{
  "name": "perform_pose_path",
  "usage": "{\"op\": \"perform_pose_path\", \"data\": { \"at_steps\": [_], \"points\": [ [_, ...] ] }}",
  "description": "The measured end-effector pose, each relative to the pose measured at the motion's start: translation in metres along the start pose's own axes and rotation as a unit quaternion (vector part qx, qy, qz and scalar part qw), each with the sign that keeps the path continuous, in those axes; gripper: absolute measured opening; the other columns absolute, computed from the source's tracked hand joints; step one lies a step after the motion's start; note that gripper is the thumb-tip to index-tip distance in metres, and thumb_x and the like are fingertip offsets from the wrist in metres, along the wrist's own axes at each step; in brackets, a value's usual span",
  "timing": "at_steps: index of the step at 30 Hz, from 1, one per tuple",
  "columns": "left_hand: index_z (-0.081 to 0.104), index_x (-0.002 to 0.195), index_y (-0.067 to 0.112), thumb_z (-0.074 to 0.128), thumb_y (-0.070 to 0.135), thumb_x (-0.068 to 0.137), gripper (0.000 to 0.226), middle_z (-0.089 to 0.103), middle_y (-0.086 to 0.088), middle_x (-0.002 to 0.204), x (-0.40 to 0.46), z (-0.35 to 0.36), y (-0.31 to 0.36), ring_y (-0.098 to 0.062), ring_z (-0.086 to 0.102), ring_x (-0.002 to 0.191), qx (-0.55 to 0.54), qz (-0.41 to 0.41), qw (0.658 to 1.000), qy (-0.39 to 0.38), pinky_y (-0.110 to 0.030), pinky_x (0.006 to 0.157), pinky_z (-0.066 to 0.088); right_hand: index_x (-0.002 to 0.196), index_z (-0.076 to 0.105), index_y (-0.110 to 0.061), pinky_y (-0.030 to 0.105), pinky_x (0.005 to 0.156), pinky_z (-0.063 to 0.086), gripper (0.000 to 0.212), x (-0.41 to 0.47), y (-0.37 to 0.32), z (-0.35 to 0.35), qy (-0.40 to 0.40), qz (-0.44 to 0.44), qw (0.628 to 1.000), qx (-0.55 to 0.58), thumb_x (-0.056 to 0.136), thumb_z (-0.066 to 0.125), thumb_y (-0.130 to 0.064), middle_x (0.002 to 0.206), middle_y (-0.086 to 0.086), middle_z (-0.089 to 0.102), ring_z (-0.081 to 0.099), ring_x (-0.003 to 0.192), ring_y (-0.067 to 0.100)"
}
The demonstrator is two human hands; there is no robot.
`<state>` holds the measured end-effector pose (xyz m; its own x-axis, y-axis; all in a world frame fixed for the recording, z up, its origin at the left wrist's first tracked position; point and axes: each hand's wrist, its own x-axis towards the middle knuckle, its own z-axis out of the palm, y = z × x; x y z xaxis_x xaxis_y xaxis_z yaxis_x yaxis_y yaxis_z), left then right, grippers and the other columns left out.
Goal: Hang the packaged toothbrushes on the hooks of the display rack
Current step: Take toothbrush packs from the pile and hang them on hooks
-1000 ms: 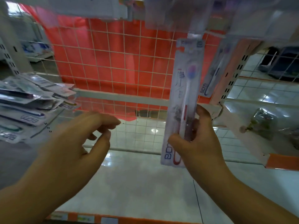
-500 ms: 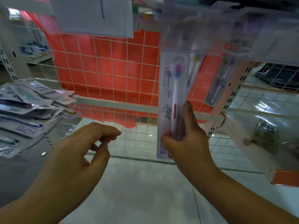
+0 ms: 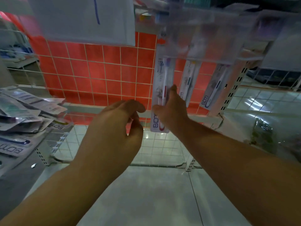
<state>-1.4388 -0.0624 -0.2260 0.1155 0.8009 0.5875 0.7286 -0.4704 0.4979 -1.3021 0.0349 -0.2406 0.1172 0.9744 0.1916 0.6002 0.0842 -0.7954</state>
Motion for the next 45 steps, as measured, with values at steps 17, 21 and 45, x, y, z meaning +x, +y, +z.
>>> {"op": "perform_pose_path", "data": {
  "at_steps": [17, 21, 45],
  "points": [
    [0.041, 0.075, 0.037, 0.047, 0.025, 0.093, 0.022, 0.046, 0.021, 0.080, 0.028, 0.009, -0.038, -0.003, 0.050, 0.085, 0.092, -0.065, 0.979, -0.171, -0.010, 0.064, 0.036, 0.134, 0.037, -0.010, 0.007, 0.028, 0.031, 0.055, 0.069, 0.001, -0.009, 0.019, 0.068, 0.997, -0.037, 0.085, 0.059, -0.005, 0.108, 0.005, 0.053, 0.046, 0.061, 0.004],
    [0.044, 0.082, 0.036, 0.048, 0.025, 0.091, 0.014, 0.046, 0.020, 0.082, 0.026, 0.011, -0.034, -0.006, 0.050, 0.087, 0.085, -0.077, 0.977, -0.177, -0.019, 0.071, 0.039, 0.150, 0.003, -0.011, 0.010, 0.038, 0.042, 0.091, 0.059, -0.003, -0.012, -0.008, 0.127, 0.992, -0.013, 0.084, 0.065, -0.014, 0.143, 0.014, 0.040, 0.058, 0.077, 0.015],
    [0.054, 0.116, 0.014, 0.043, 0.019, 0.094, 0.025, 0.057, -0.007, 0.117, -0.036, -0.107, 0.141, -0.026, 0.054, 0.105, 0.224, -0.169, 0.876, -0.391, -0.033, 0.083, 0.045, 0.114, 0.059, -0.012, 0.030, 0.081, 0.049, 0.029, -0.202, -0.112, -0.155, -0.241, 0.067, 0.945, -0.211, 0.086, 0.055, -0.017, 0.113, 0.006, 0.061, 0.059, 0.098, 0.022]
  ]
}}
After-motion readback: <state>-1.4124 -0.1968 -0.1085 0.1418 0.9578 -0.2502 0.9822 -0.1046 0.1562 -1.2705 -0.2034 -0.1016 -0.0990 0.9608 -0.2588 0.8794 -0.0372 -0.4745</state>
